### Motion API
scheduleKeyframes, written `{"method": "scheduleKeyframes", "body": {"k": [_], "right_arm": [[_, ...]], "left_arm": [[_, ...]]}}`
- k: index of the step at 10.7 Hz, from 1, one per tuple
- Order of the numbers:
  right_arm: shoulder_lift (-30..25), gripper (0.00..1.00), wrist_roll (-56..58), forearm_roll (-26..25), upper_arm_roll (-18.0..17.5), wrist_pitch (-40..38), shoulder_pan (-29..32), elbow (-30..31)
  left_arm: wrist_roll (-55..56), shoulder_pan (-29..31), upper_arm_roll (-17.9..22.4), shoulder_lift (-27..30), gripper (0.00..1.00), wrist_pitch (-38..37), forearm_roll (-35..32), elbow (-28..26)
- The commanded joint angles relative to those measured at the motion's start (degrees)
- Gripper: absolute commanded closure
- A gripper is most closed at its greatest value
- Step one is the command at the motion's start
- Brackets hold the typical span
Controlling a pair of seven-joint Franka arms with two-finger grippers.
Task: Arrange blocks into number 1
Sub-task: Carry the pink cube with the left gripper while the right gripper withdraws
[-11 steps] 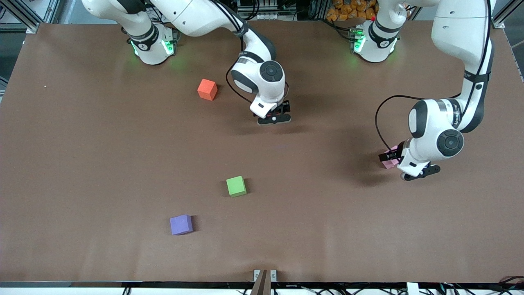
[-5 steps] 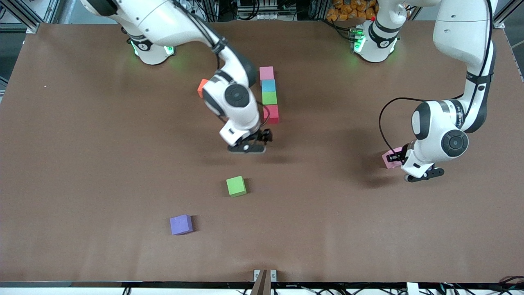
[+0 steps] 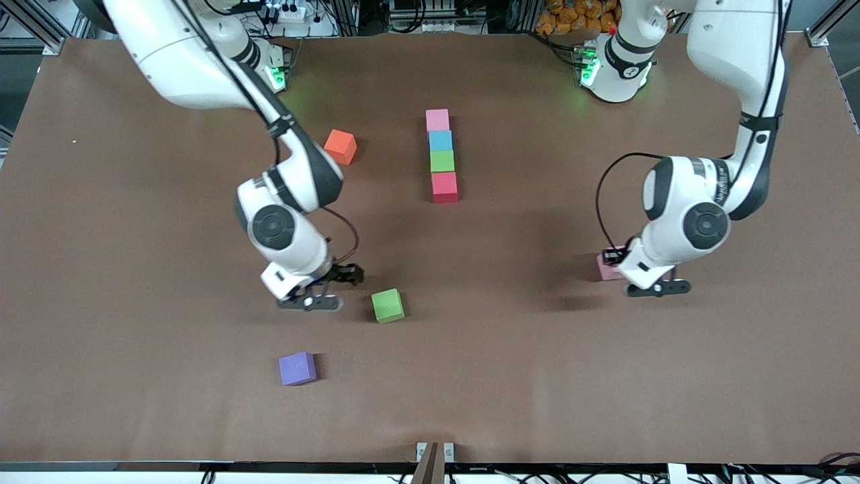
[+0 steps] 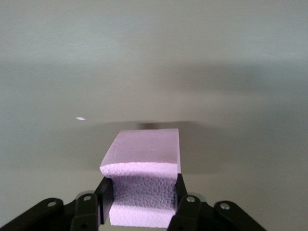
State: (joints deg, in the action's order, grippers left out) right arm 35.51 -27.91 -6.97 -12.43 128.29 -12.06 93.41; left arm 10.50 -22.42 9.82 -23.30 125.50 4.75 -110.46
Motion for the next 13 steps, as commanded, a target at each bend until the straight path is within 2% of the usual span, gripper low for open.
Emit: {"method": "scheduleKeyframes", "body": {"k": [1,2,5,7,9,11,13], "right_arm": [[-4.6,0.0,7.1,-0.5,-1.4,-5.7,5.0,1.3],[-7.2,0.0,8.7,-0.5,-1.3,-7.5,6.1,2.4],[-11.6,0.0,17.8,0.6,-1.7,-7.2,11.3,7.6],[-16.6,0.0,18.0,1.1,-1.7,-5.4,11.4,15.0],[-22.0,0.0,18.2,1.1,-1.7,-1.2,11.1,24.1],[-27.1,0.0,18.2,1.1,-1.8,3.5,10.7,32.7],[-29.7,0.0,18.0,1.2,-1.8,2.8,9.3,33.7]], "left_arm": [[2.0,-4.4,-0.2,0.3,0.93,-4.7,3.5,4.0],[5.0,-6.1,-0.2,-0.3,0.75,-4.7,6.6,5.2],[11.5,-13.1,-0.2,-3.2,0.77,-4.7,9.7,7.7],[14.7,-17.5,-0.2,-5.7,0.77,-4.6,10.4,10.0],[18.7,-22.0,-0.1,-8.5,0.77,-4.6,14.3,12.3],[21.7,-24.6,0.0,-10.6,0.78,-4.6,14.7,14.4],[23.2,-26.8,-0.1,-11.5,0.79,-4.6,14.8,15.0]]}}
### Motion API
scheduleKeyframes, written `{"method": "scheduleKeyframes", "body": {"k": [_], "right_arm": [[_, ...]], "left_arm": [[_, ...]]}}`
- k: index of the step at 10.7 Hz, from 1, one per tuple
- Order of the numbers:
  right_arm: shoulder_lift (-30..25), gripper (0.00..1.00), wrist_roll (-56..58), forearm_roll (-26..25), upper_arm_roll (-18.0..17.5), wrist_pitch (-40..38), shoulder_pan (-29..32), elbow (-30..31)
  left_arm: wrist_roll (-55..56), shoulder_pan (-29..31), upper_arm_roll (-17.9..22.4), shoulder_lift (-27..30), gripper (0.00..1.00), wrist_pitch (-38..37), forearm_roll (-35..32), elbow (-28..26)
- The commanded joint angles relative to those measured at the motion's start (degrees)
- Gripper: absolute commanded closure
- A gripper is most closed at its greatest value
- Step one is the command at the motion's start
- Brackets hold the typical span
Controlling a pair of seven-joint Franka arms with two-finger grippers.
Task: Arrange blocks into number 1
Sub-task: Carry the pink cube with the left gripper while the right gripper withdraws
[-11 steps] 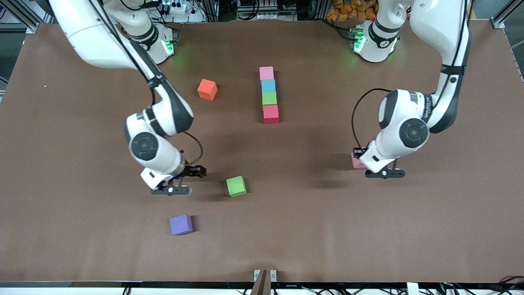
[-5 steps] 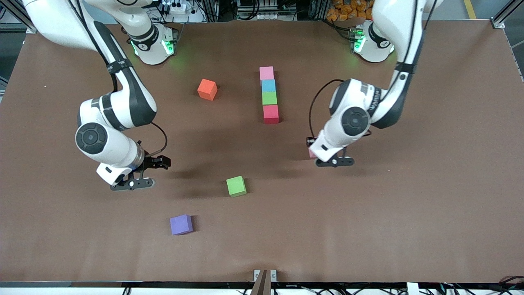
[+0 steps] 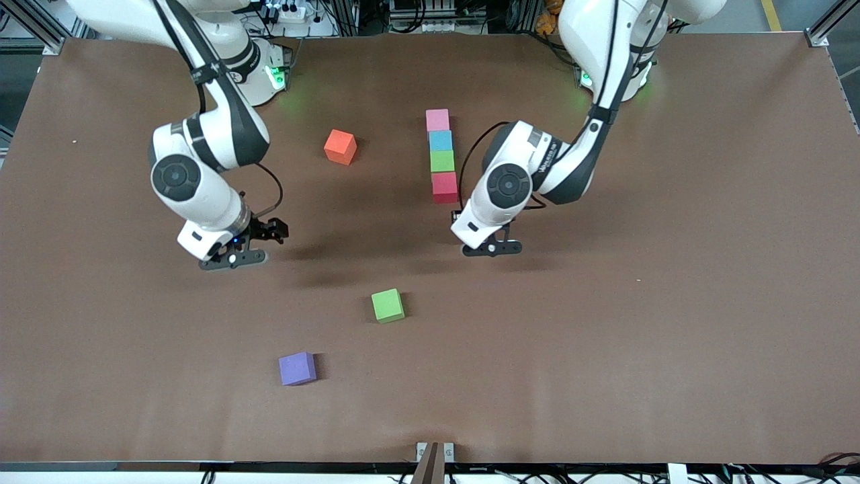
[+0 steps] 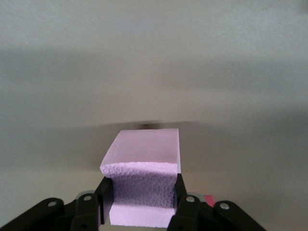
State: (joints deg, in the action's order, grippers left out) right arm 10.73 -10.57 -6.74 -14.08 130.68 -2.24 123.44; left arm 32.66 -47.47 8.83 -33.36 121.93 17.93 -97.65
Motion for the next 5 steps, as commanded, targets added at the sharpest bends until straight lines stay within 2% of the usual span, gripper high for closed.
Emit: {"method": "scheduleKeyframes", "body": {"k": [1,5], "right_arm": [[-5.1,0.0,0.7,0.9,-0.2,-0.9,-0.5,3.0],[-4.6,0.0,6.1,1.9,0.3,-5.6,2.8,-4.0]], "left_arm": [[1.4,-3.1,1.0,-1.9,0.79,-1.0,1.6,2.3],[2.5,-5.3,1.1,-2.8,0.79,-0.4,1.6,2.6]]}}
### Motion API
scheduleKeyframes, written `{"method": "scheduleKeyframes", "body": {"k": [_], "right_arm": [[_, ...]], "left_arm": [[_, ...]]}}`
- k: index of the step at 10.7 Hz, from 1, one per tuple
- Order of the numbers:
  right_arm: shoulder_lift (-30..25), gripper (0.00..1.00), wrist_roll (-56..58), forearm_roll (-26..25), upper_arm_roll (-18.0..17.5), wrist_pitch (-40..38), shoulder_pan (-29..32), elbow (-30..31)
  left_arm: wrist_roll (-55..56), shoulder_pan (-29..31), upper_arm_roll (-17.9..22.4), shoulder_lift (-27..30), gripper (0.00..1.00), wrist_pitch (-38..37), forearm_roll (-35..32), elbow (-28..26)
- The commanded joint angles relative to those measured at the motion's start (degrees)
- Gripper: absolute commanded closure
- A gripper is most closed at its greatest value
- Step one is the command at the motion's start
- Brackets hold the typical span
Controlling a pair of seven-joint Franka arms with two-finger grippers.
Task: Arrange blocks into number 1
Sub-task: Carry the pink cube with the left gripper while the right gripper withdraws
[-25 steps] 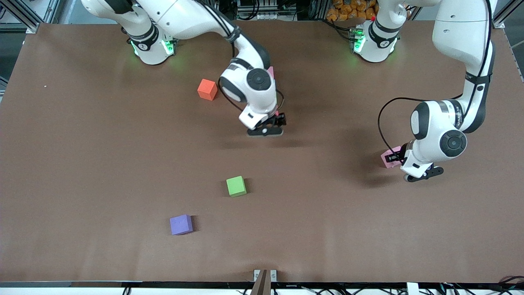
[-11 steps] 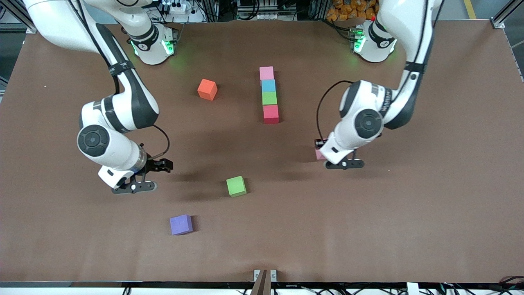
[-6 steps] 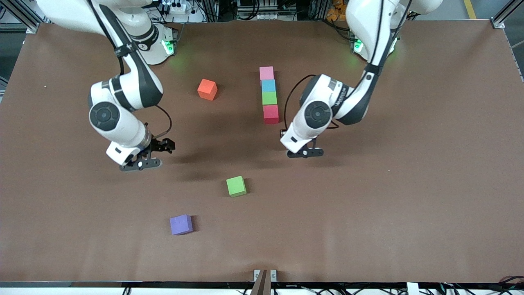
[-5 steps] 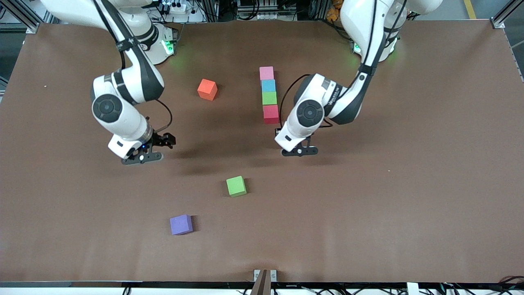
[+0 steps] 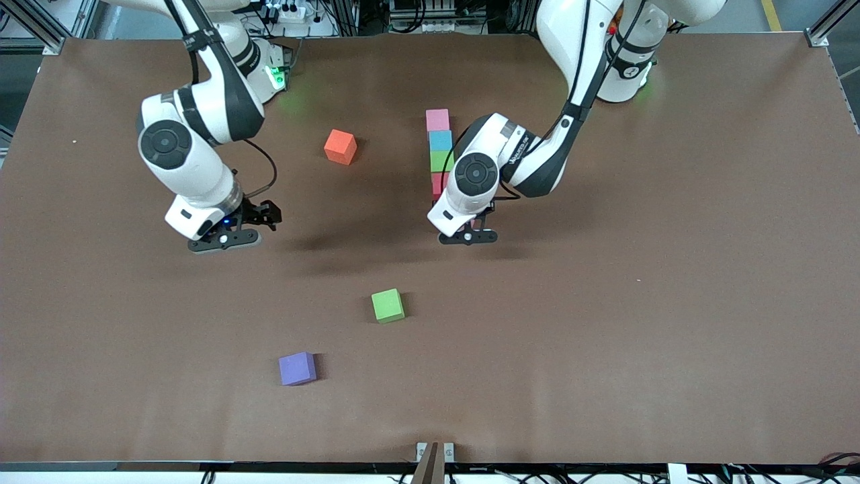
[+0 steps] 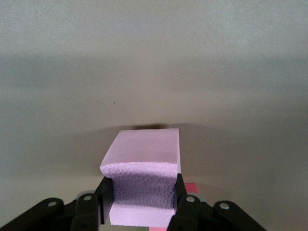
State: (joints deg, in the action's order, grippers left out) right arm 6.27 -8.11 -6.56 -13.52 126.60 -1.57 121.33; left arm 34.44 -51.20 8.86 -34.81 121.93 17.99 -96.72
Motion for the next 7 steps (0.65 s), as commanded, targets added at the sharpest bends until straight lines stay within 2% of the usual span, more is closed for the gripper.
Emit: {"method": "scheduleKeyframes", "body": {"k": [1,2,4,6,7], "right_arm": [[-0.6,0.0,6.0,5.2,-0.2,-3.4,3.0,-2.8],[-0.7,0.0,7.9,8.7,0.4,-6.9,3.5,-5.6],[-0.8,0.0,10.7,9.4,0.8,-18.7,4.8,-14.1],[-1.6,0.0,15.1,8.7,5.6,-24.0,2.4,-17.0],[-4.2,0.0,19.1,8.7,10.0,-24.4,-0.2,-17.0]], "left_arm": [[1.3,-2.0,1.1,-1.7,0.79,-0.4,1.7,2.1],[1.8,-2.7,1.2,-2.3,0.79,-0.4,2.0,2.2],[1.8,-3.6,1.3,-2.7,0.79,0.0,2.3,2.5],[1.9,-4.4,1.6,-3.1,0.78,0.0,2.3,2.7],[1.9,-4.4,1.6,-3.1,0.78,0.0,2.3,2.7]]}}
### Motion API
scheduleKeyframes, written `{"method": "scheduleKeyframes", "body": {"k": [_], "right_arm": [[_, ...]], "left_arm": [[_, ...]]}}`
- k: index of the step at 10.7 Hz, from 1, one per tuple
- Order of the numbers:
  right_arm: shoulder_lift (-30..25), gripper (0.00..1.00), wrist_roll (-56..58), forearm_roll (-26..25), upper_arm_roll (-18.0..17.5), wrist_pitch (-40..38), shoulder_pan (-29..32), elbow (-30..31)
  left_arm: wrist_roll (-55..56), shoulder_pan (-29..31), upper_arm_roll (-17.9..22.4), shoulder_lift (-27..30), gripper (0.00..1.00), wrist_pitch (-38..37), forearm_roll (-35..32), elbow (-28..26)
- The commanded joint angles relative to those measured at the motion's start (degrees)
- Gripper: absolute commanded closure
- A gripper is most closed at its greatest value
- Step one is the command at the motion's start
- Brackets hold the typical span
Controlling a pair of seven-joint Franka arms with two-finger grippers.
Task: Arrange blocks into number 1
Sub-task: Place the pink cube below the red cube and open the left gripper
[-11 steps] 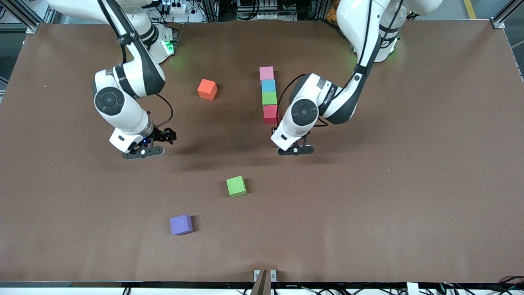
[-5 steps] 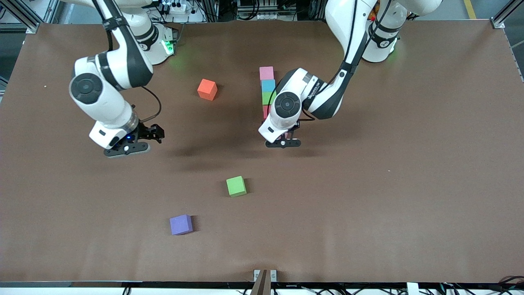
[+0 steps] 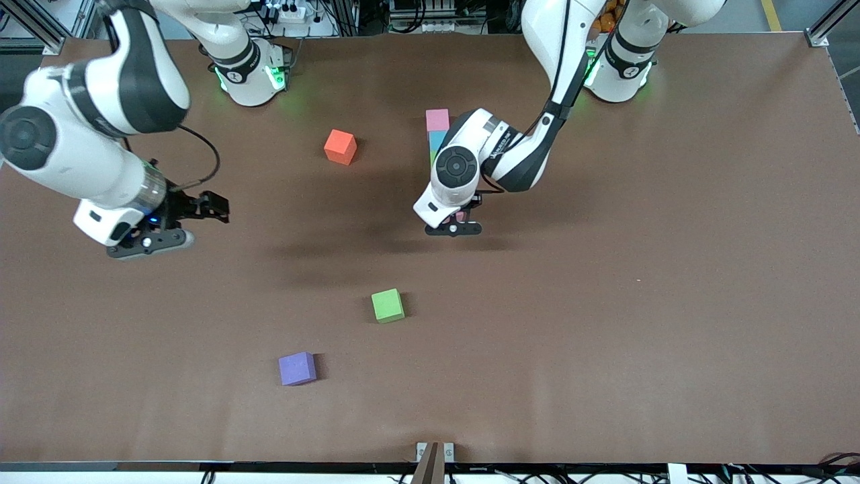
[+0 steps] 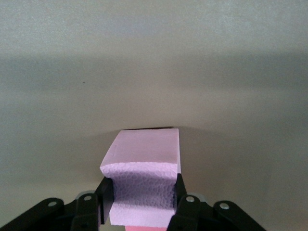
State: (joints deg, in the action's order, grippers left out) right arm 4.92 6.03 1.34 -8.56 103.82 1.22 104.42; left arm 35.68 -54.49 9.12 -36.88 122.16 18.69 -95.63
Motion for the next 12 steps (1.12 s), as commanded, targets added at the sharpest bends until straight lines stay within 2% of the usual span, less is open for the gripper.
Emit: {"method": "scheduleKeyframes", "body": {"k": [1,2,3,4,6,7,8,11,12], "right_arm": [[-5.1,0.0,8.3,0.8,7.9,-2.1,-4.4,-0.1],[-6.6,0.0,8.8,0.4,8.1,-3.5,-4.2,-1.1],[-6.8,0.0,8.3,-0.9,8.2,-6.2,-4.0,-4.5],[-6.4,0.0,7.6,-1.4,8.6,-9.6,-3.8,-8.2],[-6.3,0.0,5.3,-0.4,12.4,-12.9,-4.6,-11.4],[-6.3,0.0,4.5,-0.2,12.6,-13.5,-4.6,-11.6],[-6.3,0.0,4.1,-0.1,12.5,-13.6,-4.1,-12.9],[-5.8,0.0,2.0,-0.2,12.3,-15.9,-4.4,-16.7],[-5.8,0.0,2.0,-0.3,12.3,-15.9,-4.5,-16.7]], "left_arm": [[0.6,-1.1,1.3,-1.1,0.77,-0.3,1.6,1.6],[0.6,-1.1,1.3,-1.4,0.65,-0.3,1.6,1.6],[0.5,-1.1,1.4,-2.0,0.19,-0.3,1.4,1.9],[0.6,-1.5,1.5,-2.1,0.0,-0.3,1.2,1.9],[0.7,-1.6,1.5,-2.1,0.0,-0.3,1.2,2.1],[0.8,-1.6,1.6,-1.9,0.0,-0.3,1.3,3.3],[0.5,-1.6,3.5,-1.3,0.0,-0.6,1.3,4.7],[0.0,-1.1,8.9,5.7,0.0,-4.4,1.0,5.3],[-0.2,1.4,9.3,8.1,0.0,-6.1,0.7,5.3]]}}
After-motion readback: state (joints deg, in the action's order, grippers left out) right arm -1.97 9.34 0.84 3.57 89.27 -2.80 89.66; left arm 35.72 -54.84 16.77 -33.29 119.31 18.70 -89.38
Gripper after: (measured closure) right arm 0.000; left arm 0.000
